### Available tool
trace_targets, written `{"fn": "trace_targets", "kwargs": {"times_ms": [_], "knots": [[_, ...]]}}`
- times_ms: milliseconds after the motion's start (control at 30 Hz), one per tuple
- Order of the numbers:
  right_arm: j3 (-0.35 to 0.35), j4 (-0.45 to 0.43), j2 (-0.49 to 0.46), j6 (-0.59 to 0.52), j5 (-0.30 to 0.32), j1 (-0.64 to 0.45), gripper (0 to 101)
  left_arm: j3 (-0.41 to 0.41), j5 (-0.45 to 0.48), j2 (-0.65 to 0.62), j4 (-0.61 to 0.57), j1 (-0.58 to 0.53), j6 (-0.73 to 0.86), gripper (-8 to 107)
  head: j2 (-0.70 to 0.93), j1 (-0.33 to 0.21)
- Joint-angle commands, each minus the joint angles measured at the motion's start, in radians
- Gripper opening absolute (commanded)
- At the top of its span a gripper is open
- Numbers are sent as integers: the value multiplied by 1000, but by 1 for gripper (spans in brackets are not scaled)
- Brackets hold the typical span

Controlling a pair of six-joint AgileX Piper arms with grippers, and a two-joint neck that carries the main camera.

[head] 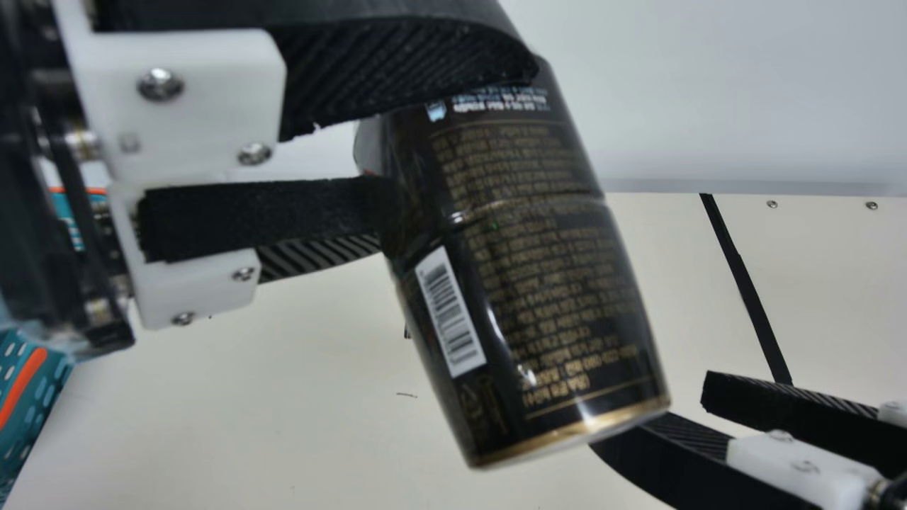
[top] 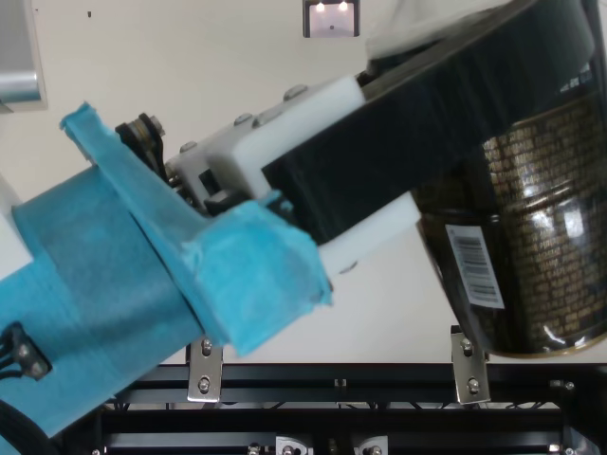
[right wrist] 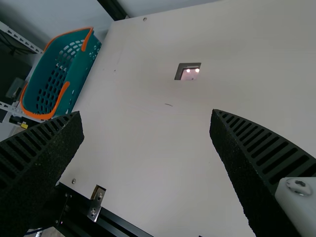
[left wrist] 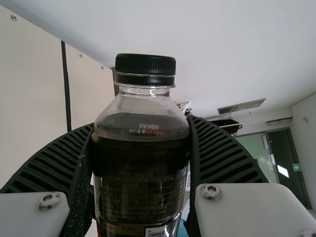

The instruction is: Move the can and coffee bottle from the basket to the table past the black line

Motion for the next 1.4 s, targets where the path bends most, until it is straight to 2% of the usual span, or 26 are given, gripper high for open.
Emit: {"fn": "trace_targets", "kwargs": {"times_ms": [0,267,467,667,867,1100,1367], "knots": [[0,0,0,0,0,0,101,3,3,1,-20,12,21,10,-2,-3],[0,0,0,0,0,0,101,55,12,-29,-50,100,85,10,95,-11],[0,0,0,0,0,0,101,170,1,-76,-174,208,181,10,225,-31],[0,0,0,0,0,0,101,311,-14,-114,-397,304,339,10,301,-43],[0,0,0,0,0,0,101,451,-15,-130,-665,381,578,10,339,-55],[0,0,0,0,0,0,101,585,78,-82,-950,511,861,10,359,-67],[0,0,0,0,0,0,101,699,183,36,-1167,586,1084,10,369,-75]]}}
